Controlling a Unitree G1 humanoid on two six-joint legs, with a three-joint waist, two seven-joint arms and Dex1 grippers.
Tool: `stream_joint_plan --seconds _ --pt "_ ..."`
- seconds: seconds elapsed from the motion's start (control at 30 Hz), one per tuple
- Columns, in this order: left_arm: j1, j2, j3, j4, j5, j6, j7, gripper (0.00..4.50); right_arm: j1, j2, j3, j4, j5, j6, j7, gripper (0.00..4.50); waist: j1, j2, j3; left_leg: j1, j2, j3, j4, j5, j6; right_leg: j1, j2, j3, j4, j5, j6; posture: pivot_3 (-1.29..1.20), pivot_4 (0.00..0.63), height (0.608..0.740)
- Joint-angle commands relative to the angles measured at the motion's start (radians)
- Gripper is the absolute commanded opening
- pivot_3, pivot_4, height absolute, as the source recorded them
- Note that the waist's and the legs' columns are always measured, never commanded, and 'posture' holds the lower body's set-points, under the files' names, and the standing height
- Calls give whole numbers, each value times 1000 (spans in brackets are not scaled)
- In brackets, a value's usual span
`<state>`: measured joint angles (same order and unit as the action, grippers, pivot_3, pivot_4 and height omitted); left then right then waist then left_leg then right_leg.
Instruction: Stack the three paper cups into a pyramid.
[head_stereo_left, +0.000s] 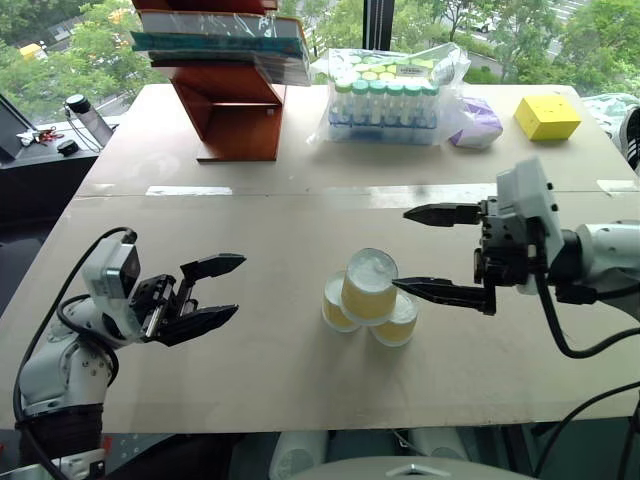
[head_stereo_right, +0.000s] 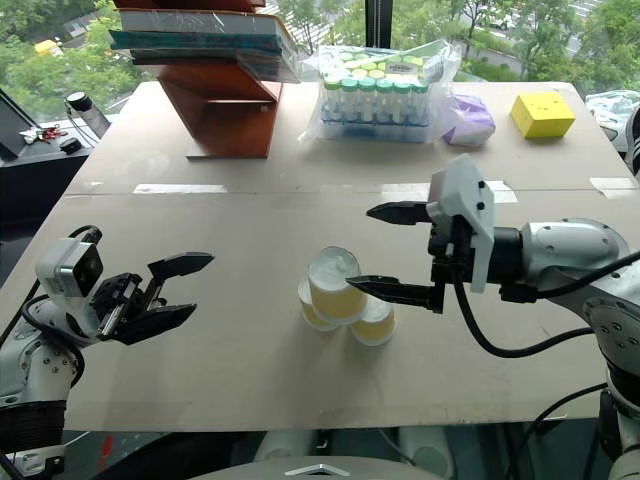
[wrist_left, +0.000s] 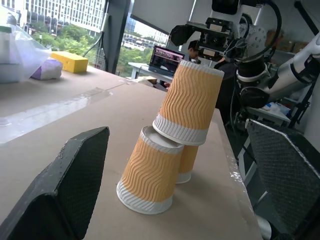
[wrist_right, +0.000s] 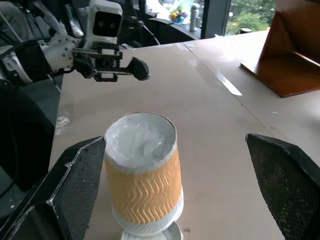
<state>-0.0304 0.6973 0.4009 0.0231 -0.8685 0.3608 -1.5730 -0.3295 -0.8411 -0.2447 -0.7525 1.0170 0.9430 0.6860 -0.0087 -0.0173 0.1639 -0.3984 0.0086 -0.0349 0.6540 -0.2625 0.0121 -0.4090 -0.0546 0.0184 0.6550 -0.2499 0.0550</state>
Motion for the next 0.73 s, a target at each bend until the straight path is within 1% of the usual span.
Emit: stream_joint_plan --seconds 0.03,0.13,0.17,0.23,0.33,0.43,0.5,0.67,0.73 --pt "29 -27 36 12 2 -10 64 4500 220 30 -190 -35 -53 -84 -24 4424 1 -2 -1 0 0 0 0 0 0 0 0 0 0 0 0 0 150 740" --pt "49 -45 44 26 25 5 162 4500 491 72 -280 -7 -190 -194 37 4424 -2 -2 -1 1 0 0 0 0 0 0 0 0 1 0 0 0 150 740" --pt "54 -46 42 28 44 8 206 4500 553 83 -292 3 -234 -235 54 4424 4 -3 -3 1 0 0 0 0 0 0 1 1 2 0 0 0 150 740" --pt "51 -49 38 24 85 11 304 4500 673 121 -321 49 -308 -330 82 4424 1 -3 -3 3 0 0 0 0 0 2 1 0 2 0 0 0 150 740" --pt "44 -54 43 0 132 9 430 4500 816 173 -353 115 -403 -462 130 4424 -1 -4 -3 5 0 0 1 0 0 3 1 1 3 0 0 0 150 740" --pt "56 -63 36 -91 167 55 589 4500 887 216 -377 149 -431 -539 151 4424 -5 -4 -3 11 1 2 1 0 0 7 2 3 2 0 0 0 150 740" --pt "74 -73 29 -147 176 79 657 4500 905 235 -379 162 -439 -572 156 4424 -6 -4 -3 17 2 3 0 0 0 13 2 4 2 -2 -3 0 150 740" --pt "117 -84 8 -222 229 84 759 4500 899 251 -351 165 -449 -601 140 4424 -5 -4 -3 18 2 4 0 0 0 13 2 6 2 -2 -3 0 150 740" --pt "122 -85 5 -231 230 82 769 4500 879 251 -331 168 -455 -599 129 4424 -4 -4 -3 18 2 4 0 0 0 13 2 6 2 -2 -3 0 150 740"
